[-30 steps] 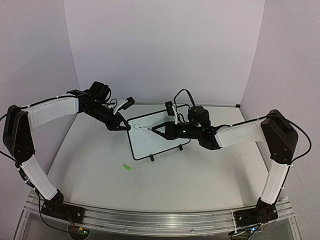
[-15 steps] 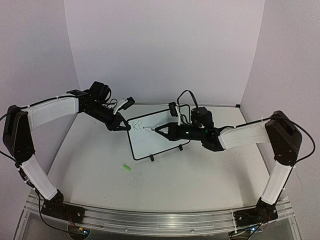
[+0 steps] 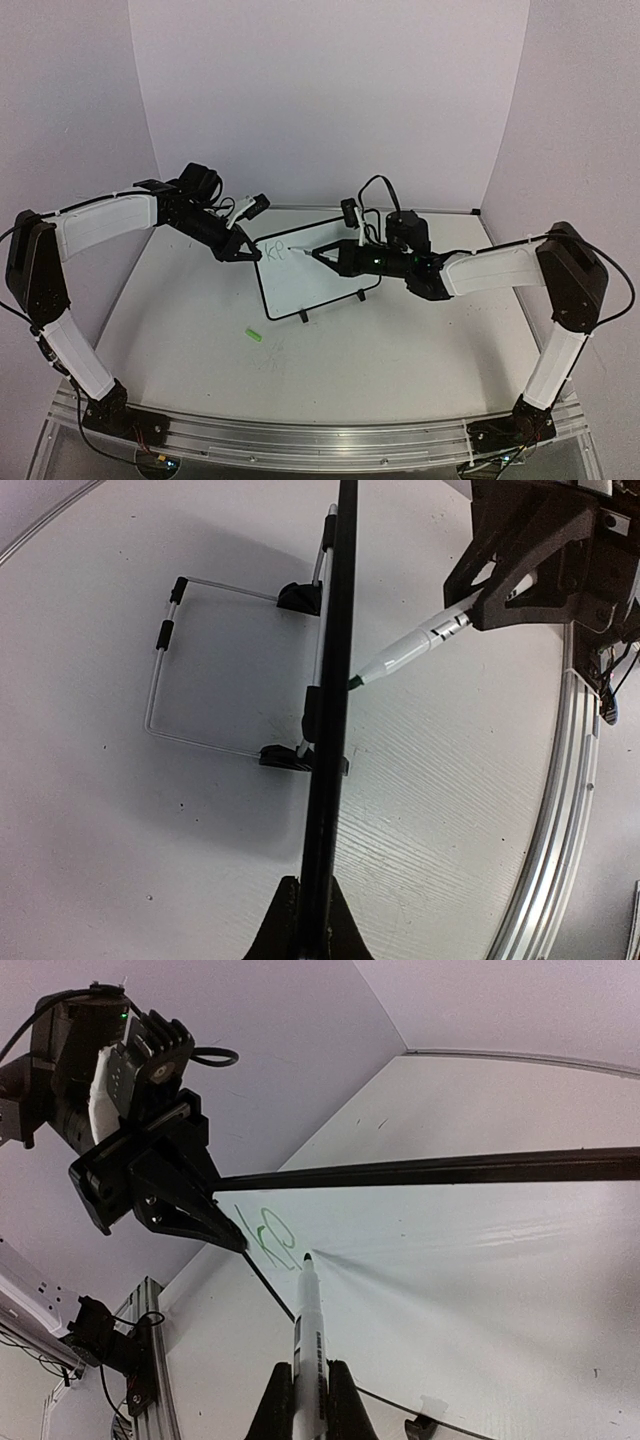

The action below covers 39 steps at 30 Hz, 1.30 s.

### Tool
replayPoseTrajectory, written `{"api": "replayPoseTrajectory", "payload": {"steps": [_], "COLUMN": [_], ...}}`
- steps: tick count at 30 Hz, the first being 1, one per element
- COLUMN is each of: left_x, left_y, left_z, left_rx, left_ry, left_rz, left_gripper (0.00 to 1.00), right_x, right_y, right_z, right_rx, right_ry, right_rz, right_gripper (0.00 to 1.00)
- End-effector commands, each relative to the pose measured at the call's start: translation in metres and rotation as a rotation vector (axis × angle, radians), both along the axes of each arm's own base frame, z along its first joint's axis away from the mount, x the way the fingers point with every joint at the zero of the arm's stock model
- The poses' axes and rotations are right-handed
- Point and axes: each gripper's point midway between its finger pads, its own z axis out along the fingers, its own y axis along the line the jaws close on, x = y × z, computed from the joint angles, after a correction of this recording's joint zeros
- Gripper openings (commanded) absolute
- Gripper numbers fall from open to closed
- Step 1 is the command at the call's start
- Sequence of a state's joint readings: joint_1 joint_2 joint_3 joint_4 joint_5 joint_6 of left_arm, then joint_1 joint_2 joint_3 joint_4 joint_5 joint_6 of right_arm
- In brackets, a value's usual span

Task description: Write a sentence on the whiteboard

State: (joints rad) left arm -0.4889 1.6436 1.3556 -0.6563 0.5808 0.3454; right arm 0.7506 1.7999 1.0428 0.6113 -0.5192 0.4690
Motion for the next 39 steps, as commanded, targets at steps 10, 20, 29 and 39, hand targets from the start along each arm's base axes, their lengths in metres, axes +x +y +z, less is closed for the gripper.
{"api": "replayPoseTrajectory", "payload": {"steps": [10, 20, 29, 39], "left_x": [0.008, 0.007, 0.008, 0.008], "left_y": [0.008, 0.008, 0.008, 0.008], "left_z": [-0.006, -0.007, -0.006, -0.006], "left_rx": [0.066, 0.068, 0.069, 0.07], "left_ry": [-0.024, -0.022, -0.025, -0.023], "left_rz": [0.013, 0.013, 0.014, 0.014], "left_gripper": [0.0, 0.0, 0.0, 0.0], "right_x": [0.021, 0.022, 0.024, 0.023], "right_y": [-0.008, -0.017, -0.022, -0.025], "right_z": [0.01, 0.018, 0.023, 0.028], "right_rx": [0.02, 0.027, 0.031, 0.037], "right_ry": [-0.027, -0.041, -0.052, -0.061], "right_rz": [-0.081, -0.103, -0.119, -0.121], "right_gripper": [0.0, 0.0, 0.0, 0.0]}}
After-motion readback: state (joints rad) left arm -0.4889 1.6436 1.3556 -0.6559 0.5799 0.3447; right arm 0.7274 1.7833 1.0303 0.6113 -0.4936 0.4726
